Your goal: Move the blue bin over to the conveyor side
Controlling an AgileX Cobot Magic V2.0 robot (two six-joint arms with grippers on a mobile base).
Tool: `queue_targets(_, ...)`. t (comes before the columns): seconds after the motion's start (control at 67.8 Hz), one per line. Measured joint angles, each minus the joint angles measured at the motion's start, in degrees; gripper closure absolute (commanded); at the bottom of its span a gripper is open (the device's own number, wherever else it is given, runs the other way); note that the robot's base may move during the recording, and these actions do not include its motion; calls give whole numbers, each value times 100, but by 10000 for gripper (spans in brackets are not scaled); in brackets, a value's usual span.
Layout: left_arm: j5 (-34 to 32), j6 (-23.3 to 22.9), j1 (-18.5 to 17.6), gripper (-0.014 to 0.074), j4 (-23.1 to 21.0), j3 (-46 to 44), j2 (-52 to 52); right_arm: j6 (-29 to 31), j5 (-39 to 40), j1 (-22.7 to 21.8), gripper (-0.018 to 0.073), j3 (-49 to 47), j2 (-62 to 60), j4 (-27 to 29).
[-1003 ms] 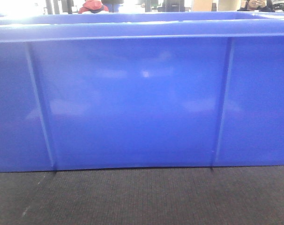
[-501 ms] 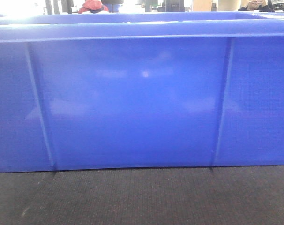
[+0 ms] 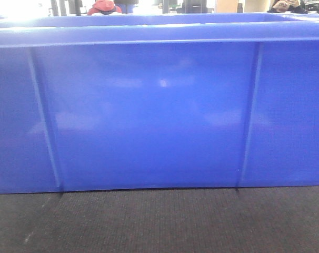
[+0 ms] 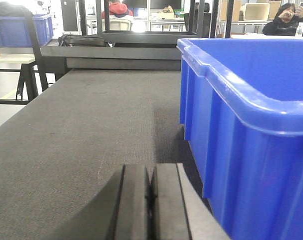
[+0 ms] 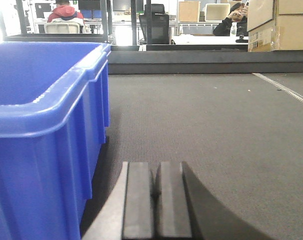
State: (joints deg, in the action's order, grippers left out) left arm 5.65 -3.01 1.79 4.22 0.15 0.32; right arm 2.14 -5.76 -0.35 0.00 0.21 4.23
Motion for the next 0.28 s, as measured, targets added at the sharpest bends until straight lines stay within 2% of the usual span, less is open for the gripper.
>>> queue_targets(0.28,0,0,0,615,0,0,0,-12,0,0,637,0,0,0)
